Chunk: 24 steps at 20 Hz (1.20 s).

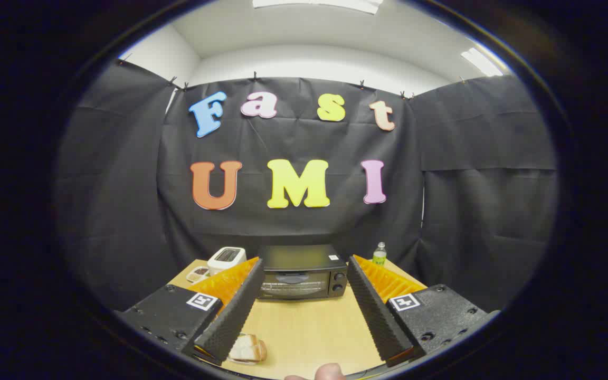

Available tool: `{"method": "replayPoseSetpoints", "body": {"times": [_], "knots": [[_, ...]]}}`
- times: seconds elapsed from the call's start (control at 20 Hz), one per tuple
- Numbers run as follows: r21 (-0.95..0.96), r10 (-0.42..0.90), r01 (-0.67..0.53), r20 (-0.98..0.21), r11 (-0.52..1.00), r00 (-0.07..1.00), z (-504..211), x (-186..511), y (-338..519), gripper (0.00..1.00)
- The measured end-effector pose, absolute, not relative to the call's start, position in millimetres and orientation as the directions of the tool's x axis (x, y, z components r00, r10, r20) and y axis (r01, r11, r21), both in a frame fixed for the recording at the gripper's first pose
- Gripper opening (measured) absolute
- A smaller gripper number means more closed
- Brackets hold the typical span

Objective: Open the toaster oven, put the food inside, and close the toaster oven door.

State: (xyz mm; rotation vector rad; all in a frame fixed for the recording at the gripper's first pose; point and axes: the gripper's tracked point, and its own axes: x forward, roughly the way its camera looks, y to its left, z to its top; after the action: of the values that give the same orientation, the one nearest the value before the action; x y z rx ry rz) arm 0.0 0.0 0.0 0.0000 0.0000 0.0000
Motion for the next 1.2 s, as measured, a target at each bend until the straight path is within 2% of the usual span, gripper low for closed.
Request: {"method": "replayPoseSetpoints", "body": {"times": [0.75, 1.2], "knots": [[-0.004, 0.054, -0.054, -0.038, 0.999, 0.998, -8, 11, -5, 1.0], [-0.017, 0.07, -0.07, -0.018, 0.997, 0.997, 4, 17, -13, 1.0]]}}
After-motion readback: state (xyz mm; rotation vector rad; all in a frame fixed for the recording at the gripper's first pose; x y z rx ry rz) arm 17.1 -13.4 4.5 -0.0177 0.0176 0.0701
